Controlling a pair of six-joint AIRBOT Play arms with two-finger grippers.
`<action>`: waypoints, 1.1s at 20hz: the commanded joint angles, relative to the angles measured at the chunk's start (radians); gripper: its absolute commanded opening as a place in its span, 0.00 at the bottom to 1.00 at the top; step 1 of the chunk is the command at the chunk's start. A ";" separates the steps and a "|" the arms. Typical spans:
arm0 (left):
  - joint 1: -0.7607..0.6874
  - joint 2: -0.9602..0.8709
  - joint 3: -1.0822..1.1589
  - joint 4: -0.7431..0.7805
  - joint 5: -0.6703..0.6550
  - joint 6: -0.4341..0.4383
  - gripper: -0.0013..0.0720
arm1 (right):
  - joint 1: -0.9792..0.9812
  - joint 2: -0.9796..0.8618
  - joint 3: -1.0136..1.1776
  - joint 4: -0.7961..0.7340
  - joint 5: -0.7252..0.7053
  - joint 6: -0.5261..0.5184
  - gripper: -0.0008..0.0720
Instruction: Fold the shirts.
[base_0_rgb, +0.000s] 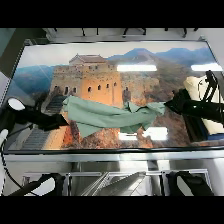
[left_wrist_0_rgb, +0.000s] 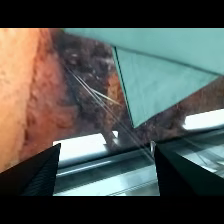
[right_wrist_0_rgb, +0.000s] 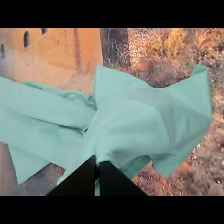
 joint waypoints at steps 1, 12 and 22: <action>0.014 0.041 -0.249 -0.175 0.121 0.092 0.88 | 0.000 0.000 0.000 0.047 -0.008 -0.003 0.04; -0.108 -0.197 -0.292 -0.487 0.338 0.231 0.55 | 0.000 0.000 0.000 0.129 -0.006 -0.041 0.04; -0.077 -0.018 -0.166 -0.484 0.143 0.187 0.03 | 0.000 0.007 0.000 0.129 0.011 -0.042 0.04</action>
